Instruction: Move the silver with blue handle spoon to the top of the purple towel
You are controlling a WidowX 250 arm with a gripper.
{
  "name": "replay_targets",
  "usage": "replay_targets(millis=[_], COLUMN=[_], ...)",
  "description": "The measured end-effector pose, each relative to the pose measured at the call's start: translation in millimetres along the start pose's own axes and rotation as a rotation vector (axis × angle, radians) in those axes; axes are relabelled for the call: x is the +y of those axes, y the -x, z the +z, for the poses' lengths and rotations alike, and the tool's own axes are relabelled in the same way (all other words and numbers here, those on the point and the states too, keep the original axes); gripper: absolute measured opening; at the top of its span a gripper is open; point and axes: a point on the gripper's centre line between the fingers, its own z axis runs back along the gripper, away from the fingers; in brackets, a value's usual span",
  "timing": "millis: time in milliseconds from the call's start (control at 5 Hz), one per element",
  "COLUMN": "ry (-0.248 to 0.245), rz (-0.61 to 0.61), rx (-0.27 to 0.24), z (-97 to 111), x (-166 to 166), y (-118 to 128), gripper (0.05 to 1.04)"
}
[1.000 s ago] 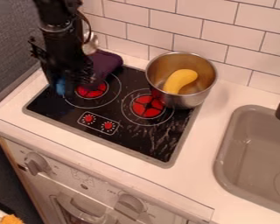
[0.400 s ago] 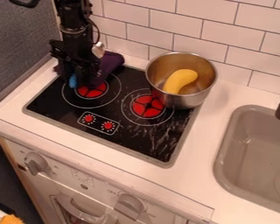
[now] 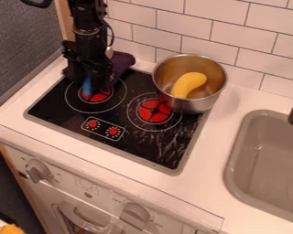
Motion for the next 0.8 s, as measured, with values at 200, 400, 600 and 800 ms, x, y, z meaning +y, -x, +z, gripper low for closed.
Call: replay_targets(millis=[200, 400, 600, 800], ry=[-0.015, -0.028, 0.023, 0.058], rz=[0.021, 0.038, 0.069, 0.056], rx=[-0.059, -0.097, -0.084, -0.056], z=[41.5, 79.5, 89.9, 80.7], x=[-0.5, -3.5, -13.5, -25.3], y=[10.0, 27.3, 52.9, 65.0], gripper=[1.008, 1.006, 1.001, 1.001])
